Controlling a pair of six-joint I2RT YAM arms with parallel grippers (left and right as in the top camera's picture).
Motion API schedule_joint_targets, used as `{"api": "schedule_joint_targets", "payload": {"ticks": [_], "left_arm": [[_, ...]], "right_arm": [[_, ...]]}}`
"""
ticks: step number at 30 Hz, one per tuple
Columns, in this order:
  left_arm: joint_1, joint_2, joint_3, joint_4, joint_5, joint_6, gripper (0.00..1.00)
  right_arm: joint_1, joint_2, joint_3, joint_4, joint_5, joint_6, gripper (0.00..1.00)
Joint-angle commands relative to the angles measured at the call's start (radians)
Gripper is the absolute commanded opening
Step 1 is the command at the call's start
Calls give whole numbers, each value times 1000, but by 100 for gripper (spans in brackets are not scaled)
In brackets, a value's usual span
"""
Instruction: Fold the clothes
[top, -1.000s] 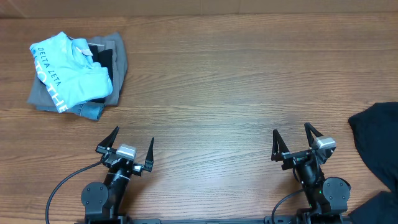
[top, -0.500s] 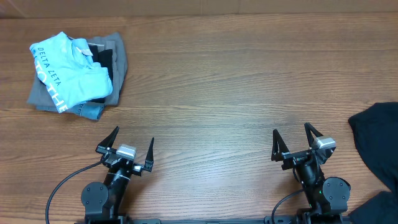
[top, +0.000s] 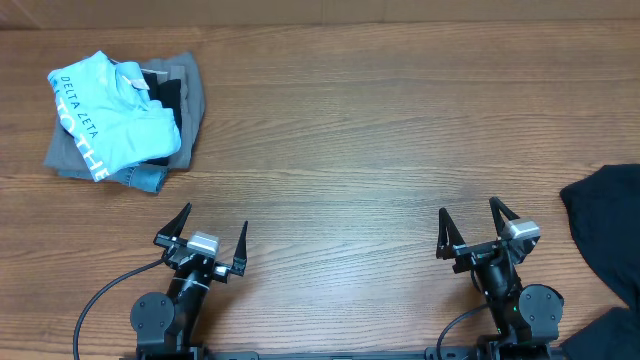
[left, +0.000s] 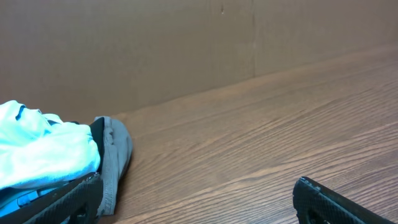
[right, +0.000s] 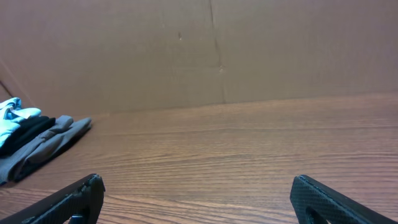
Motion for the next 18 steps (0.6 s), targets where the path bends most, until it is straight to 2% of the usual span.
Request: {"api": "schedule_joint_targets", "payload": {"ticks": [1,13,16,18], "left_arm": [[-6,3,-3,-1,2,-7,100],[-6,3,-3,2,32,-8,100],[-6,3,-3,1,41,-95,100],[-6,3,-3,0,43,-186,100]], "right_arm": [[-5,-7,-10,7,0,-4,100],[-5,-7,-10,9,-3,-3,100],[-4,-7,-10,8,-50,37,100],[-4,-6,-10,10,-65,135,100]]}}
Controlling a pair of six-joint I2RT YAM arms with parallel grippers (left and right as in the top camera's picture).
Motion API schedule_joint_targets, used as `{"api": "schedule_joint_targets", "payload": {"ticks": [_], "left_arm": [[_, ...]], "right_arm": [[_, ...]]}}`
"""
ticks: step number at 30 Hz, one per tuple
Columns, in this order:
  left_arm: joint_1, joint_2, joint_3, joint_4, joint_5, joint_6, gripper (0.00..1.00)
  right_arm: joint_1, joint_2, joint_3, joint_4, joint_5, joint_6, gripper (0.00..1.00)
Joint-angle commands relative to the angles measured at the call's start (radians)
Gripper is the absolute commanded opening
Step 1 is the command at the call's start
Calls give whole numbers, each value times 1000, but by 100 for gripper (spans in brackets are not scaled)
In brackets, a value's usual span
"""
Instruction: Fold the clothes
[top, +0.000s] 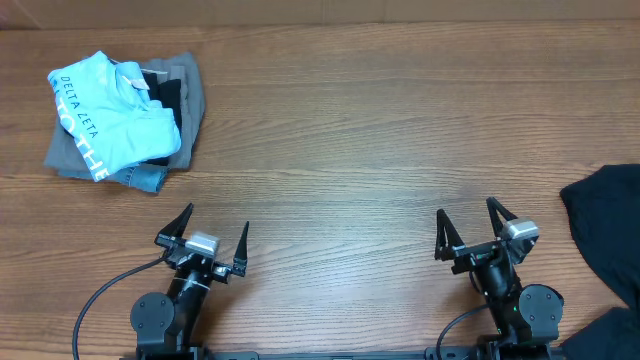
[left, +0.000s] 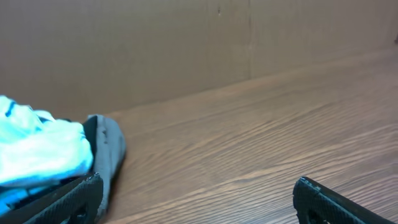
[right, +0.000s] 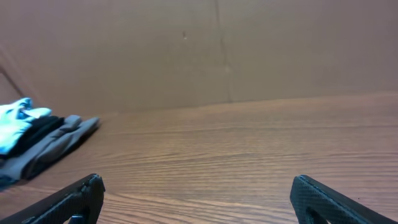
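Note:
A stack of folded clothes (top: 120, 120) lies at the table's far left, a light blue printed garment (top: 105, 115) on top of grey and black ones. It also shows in the left wrist view as the stack (left: 50, 152) and in the right wrist view as the stack (right: 37, 140). A dark unfolded garment (top: 605, 235) lies at the right edge. My left gripper (top: 208, 232) stands open near the front edge, nothing between its fingers. My right gripper (top: 470, 226) is open too, just left of the dark garment.
A brown cardboard wall (right: 217, 50) runs along the back of the wooden table (top: 350, 150). A black cable (top: 105, 295) trails from the left arm's base at the front.
Both wrist views have shifted slightly: the left one now looks a bit more to the right, the right one a bit more to the left. Nothing was grasped.

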Motion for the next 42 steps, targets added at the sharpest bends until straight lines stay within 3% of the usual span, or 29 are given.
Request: {"api": "schedule_joint_targets", "payload": {"ticks": [1,7,12,18,19,27,32,35,38,42], "left_arm": [[-6,3,-3,1,24,-153,100],[-6,3,64,14,144,-166,100],[-6,61,286,-145,66,-114,100],[-6,377,672,-416,-11,-87,100],[-6,500,798,-503,-10,-87,100],[-6,982,1269,-910,-7,-86,100],[-7,1148,1363,-994,17,-94,100],[-6,1196,1363,-994,96,-89,100],[-7,1217,1363,-993,100,-87,100],[-7,1217,1363,-986,100,-87,100]], "right_arm": [[-4,-6,-10,11,-35,152,100],[-4,-6,11,64,-164,213,100],[-4,15,142,6,-169,213,100],[-4,242,415,-281,-113,213,100],[-4,347,504,-388,-95,212,100],[-4,833,899,-716,-81,167,100],[-4,1033,1028,-779,-158,167,100],[-16,1110,1056,-793,-83,188,100],[-140,1202,1119,-860,181,340,100],[-389,1317,1135,-822,236,410,100]]}}
